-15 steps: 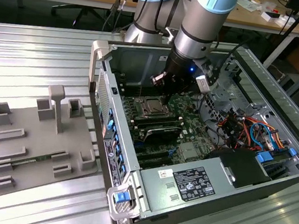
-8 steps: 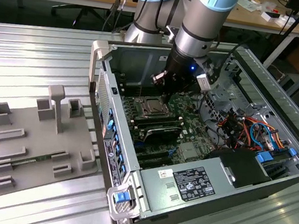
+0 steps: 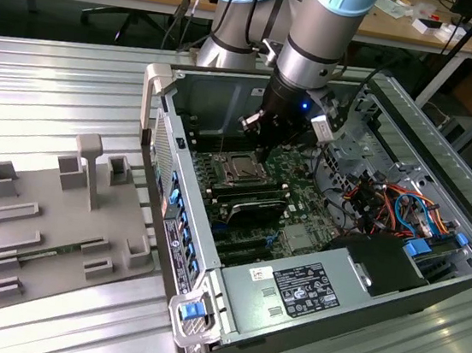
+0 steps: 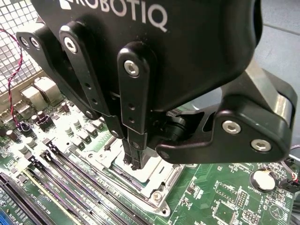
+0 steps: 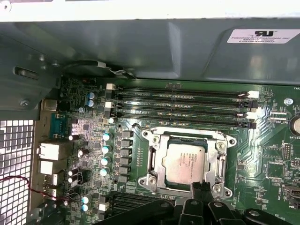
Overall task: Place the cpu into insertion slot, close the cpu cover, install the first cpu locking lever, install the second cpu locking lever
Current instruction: 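Install the first cpu locking lever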
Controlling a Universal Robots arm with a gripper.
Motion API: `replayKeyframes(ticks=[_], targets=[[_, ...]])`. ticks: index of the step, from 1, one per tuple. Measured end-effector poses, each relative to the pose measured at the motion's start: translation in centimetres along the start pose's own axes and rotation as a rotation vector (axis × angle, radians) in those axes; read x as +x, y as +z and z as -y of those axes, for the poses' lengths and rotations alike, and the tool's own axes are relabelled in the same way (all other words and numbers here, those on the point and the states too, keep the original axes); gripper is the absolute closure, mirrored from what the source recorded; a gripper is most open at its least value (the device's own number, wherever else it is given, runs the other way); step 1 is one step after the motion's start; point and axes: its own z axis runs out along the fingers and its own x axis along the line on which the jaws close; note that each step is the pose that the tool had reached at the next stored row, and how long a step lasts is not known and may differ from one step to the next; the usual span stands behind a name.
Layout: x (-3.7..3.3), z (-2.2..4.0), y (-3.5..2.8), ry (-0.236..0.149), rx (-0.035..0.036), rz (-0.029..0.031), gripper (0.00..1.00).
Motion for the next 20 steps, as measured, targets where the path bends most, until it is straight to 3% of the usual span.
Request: replayKeyframes(ticks=[20], targets=[[-0.01,0.00,-0.49,0.000,0.0001,-0.0001,0.89]])
